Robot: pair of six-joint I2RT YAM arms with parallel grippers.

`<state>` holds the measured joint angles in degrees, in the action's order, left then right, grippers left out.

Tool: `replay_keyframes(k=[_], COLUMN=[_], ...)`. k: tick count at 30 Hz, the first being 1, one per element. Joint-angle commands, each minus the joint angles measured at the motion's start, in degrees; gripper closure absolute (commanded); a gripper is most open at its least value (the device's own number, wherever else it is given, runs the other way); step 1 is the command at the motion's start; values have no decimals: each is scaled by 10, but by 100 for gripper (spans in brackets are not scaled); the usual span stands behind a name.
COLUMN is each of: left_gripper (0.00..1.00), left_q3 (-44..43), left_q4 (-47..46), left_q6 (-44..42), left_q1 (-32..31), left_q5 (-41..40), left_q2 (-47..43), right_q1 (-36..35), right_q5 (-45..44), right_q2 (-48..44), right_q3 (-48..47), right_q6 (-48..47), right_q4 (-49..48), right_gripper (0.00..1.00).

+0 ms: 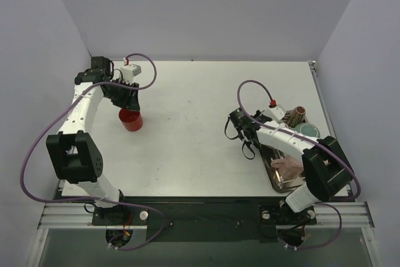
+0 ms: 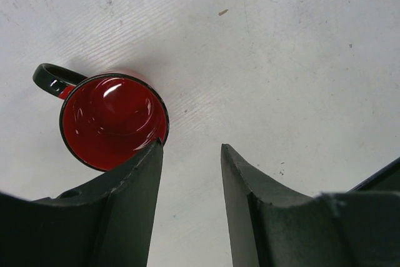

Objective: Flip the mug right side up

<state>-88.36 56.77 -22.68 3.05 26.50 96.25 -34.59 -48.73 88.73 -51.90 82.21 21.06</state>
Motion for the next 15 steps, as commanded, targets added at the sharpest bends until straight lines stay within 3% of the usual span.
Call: replay_keyframes(k=[1, 3, 8, 15], left_gripper=[48, 46, 28, 23], left_q3=[4, 9, 31, 98], left_q4=[1, 14, 19, -100], left_q6=[-3, -12, -31, -9], left_q1=[-16, -26, -109, -174], left_q5=[44, 68, 113, 154], left_q2=[-29, -36, -76, -172], right_q1=[-7, -18, -39, -74], right_q5=[3, 7, 35, 155], right_q2=[-57, -92, -170, -230], right_q3=[23, 30, 24, -16], right_q6=[-130, -167, -263, -346], right_q4=[-86, -110, -140, -168], right_gripper=[100, 100, 100, 100])
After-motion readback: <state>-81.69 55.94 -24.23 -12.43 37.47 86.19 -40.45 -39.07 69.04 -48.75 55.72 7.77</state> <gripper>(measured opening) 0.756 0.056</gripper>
